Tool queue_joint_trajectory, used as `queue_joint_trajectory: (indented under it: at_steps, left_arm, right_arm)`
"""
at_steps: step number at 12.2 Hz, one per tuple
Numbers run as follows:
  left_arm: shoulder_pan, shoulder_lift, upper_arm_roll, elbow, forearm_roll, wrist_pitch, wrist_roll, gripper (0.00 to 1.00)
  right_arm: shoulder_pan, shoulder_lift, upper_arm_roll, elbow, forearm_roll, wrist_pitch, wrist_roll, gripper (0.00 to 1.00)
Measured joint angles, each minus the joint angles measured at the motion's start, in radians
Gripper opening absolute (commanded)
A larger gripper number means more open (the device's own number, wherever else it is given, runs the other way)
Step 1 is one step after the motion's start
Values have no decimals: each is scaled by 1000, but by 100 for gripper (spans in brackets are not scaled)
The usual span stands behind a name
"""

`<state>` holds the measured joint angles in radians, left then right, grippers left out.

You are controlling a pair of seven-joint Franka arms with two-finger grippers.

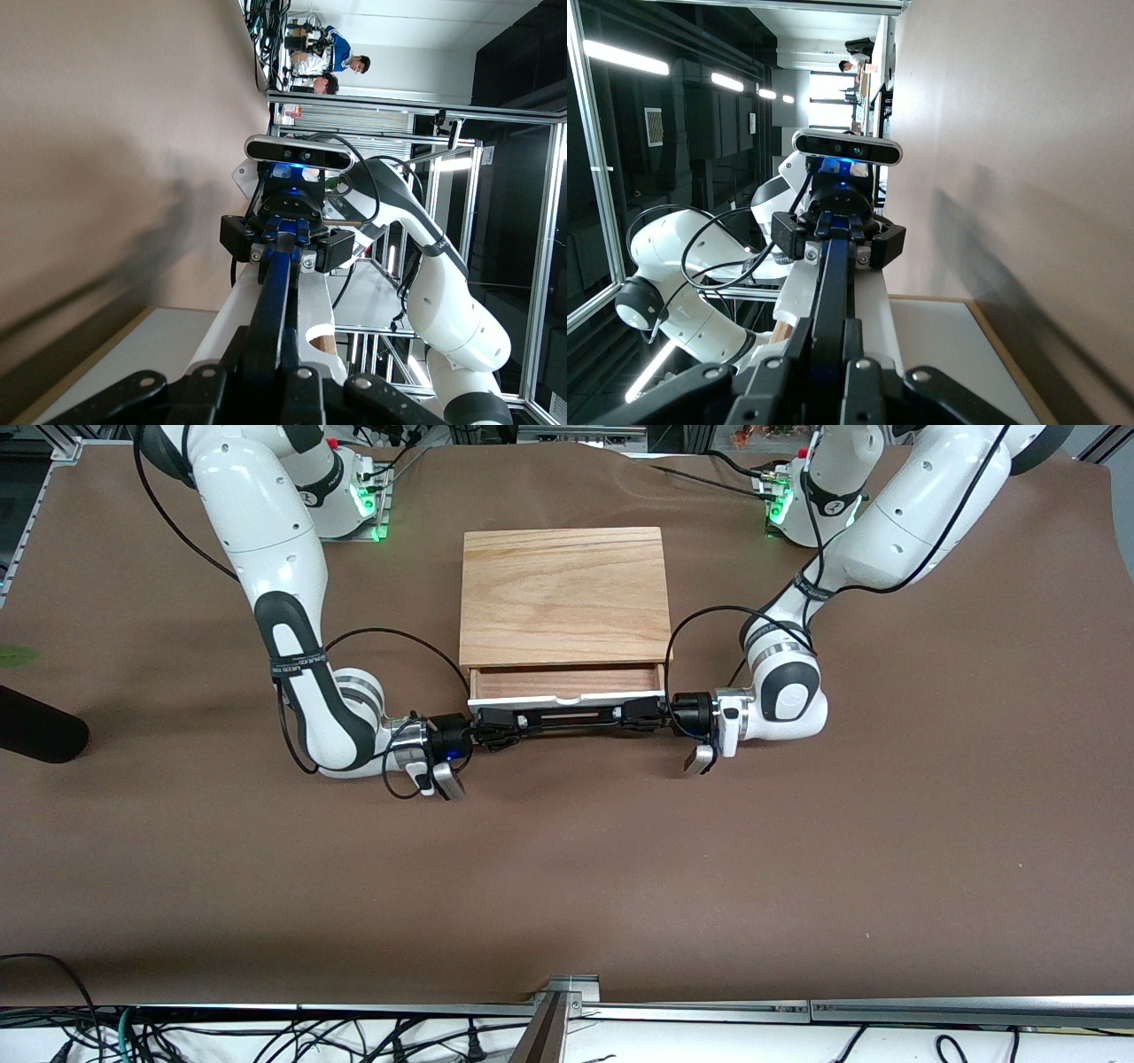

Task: Pull top drawer with both arms simultaneously
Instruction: 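Pull the handle outward from the box with both grippers together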

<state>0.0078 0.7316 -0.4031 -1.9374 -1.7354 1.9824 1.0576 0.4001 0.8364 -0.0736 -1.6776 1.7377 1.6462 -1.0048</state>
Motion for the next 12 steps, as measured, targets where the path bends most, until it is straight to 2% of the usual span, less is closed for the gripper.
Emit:
queue_joint_trajectory:
  at_steps: [12]
  left_arm:
    - [-3, 65, 16, 136, 86, 7, -179, 0]
  right_arm:
    - [-6, 77, -8, 148, 0, 26, 92, 9]
